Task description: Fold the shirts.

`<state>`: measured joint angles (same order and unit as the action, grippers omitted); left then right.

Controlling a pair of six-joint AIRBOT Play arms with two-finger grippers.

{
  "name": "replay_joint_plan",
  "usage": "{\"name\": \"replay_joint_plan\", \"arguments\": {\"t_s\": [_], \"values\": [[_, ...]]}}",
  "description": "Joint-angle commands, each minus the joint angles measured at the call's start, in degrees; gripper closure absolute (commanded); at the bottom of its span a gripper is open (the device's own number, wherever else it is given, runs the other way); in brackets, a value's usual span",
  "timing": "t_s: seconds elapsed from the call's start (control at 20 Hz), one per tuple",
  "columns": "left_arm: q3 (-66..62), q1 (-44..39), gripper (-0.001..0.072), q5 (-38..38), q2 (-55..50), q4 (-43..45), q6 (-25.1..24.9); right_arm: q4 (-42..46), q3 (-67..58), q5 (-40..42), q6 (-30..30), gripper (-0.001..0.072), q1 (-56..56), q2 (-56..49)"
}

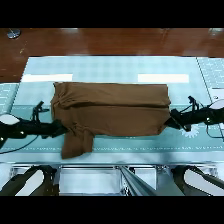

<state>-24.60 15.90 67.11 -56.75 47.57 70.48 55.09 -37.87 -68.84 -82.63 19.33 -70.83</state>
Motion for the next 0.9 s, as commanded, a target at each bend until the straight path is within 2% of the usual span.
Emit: {"name": "replay_joint_plan", "arguments": {"t_s": [0.0,0.2,0.5,0.65,0.85], "values": [[-8.8,2.0,0.0684,4.3,-0.1,2.6,-0.3,3.0,-8.4,-1.5,-0.5,0.0672,-0.8,-0.7],[-18.0,2.0,0.0684,3.6,-5.2,5.1,0.7,4.0,-18.1,-1.1,-1.4,0.0672,-1.0,-3.5],[-34.4,-2.9,0.0684,-2.6,-25.3,-0.6,4.0,-4.0,-24.6,3.2,-0.1,0.0672,-1.0,-13.3],[-45.8,-4.9,0.0683,-1.9,-36.0,-0.9,7.8,-8.1,-27.1,3.6,1.9,0.0672,-1.0,-18.7],[-59.6,-5.4,0.0684,-1.9,-45.9,-0.9,12.9,-8.8,-32.1,4.4,1.2,0.0672,-1.0,-24.0]]}}
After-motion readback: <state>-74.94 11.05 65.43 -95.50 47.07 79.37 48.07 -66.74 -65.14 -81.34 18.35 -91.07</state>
